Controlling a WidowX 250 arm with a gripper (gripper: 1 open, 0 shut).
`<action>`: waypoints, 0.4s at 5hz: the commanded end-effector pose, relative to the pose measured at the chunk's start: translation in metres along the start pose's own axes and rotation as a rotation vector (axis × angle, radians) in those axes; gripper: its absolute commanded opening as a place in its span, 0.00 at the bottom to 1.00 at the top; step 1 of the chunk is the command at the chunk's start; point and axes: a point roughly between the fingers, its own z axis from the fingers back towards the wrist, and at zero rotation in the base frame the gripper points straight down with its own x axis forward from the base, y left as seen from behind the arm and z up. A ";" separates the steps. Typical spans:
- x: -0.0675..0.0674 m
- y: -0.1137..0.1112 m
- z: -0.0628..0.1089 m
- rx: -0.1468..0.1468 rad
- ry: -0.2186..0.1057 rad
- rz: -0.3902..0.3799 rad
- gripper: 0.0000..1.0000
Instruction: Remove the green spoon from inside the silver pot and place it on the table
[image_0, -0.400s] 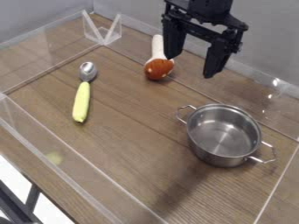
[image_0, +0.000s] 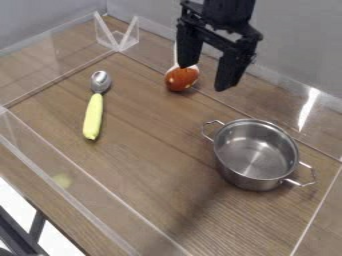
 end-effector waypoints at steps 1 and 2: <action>0.009 0.013 -0.002 0.032 -0.044 -0.070 1.00; 0.020 0.025 -0.003 0.046 -0.057 -0.127 1.00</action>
